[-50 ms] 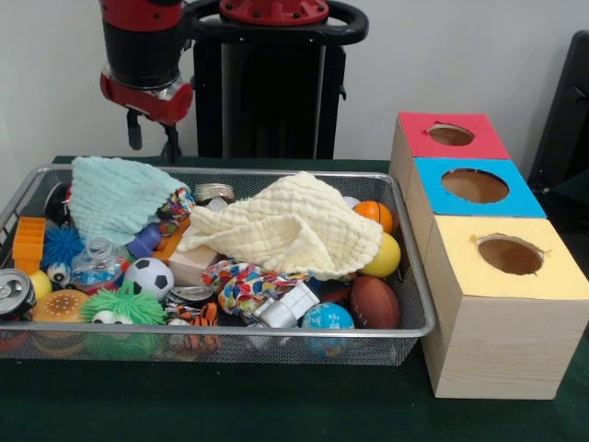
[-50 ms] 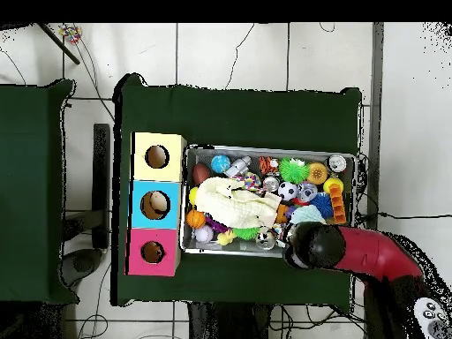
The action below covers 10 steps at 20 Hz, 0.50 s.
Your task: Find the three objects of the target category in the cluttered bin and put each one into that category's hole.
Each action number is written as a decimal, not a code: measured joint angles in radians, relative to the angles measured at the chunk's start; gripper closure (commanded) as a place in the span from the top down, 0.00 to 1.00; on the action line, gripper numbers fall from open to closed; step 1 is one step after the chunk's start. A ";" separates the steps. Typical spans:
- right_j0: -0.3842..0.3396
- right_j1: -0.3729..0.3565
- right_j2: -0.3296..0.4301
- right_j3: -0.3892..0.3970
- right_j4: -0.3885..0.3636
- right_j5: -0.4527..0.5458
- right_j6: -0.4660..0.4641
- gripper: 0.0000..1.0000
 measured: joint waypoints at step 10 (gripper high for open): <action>0.058 0.019 0.028 -0.054 -0.001 -0.001 0.000 1.00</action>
